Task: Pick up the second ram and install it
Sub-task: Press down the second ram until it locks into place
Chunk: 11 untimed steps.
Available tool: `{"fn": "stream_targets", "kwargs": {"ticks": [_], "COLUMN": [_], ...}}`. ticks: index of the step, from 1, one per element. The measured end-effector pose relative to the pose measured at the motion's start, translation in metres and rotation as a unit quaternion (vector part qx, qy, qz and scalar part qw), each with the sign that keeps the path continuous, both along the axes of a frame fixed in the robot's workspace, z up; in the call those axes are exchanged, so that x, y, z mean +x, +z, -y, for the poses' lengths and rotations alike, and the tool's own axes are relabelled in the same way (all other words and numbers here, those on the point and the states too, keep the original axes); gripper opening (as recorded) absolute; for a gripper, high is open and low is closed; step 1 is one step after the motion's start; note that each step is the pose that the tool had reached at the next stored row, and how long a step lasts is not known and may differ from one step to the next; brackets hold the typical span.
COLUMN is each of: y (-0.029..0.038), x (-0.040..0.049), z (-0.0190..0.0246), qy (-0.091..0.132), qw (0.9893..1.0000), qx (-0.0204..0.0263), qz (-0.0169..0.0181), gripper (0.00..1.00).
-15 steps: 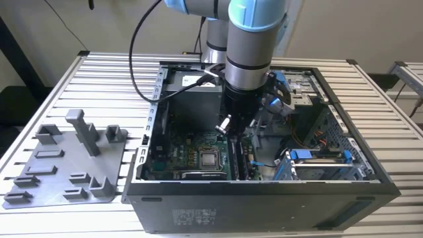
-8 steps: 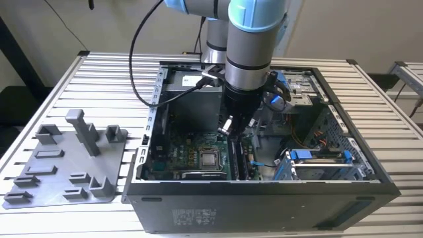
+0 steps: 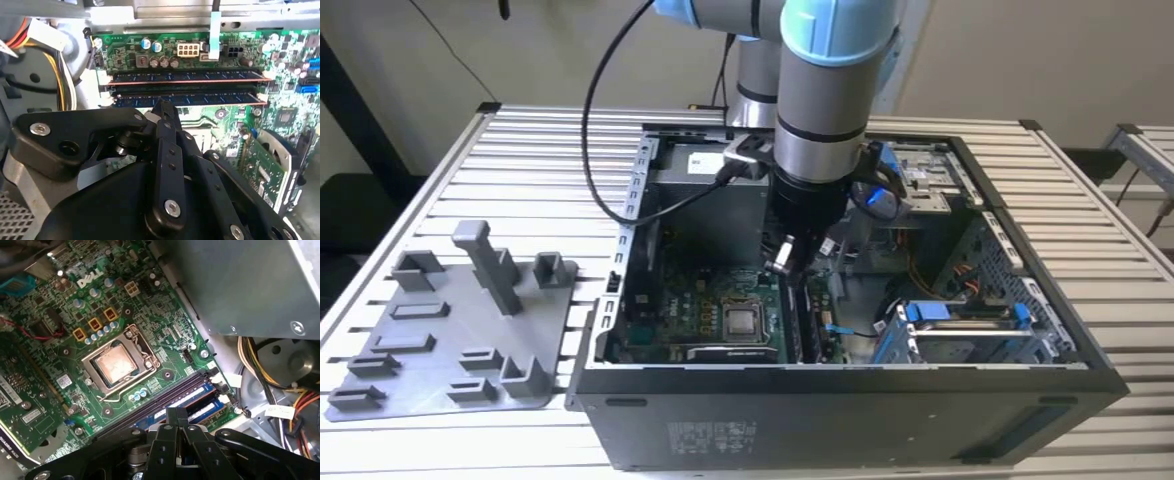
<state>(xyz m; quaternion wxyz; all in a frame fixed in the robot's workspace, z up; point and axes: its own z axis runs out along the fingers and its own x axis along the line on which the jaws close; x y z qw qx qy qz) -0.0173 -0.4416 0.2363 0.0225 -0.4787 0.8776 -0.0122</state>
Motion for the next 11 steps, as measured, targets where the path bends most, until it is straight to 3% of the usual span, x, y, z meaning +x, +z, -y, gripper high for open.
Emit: {"fn": "stream_targets", "kwargs": {"ticks": [5,8,11], "y": [-0.0004,-0.0006,-0.0007], "x": [-0.0001,-0.0001,-0.0002], "z": [0.0,0.0,0.0], "qy": [0.038,0.065,0.091], "qw": [0.9993,0.9979,0.9959], "qx": [0.0,0.0,0.0], "qz": [0.0,0.0,0.0], "gripper": [0.11,0.11,0.11]}}
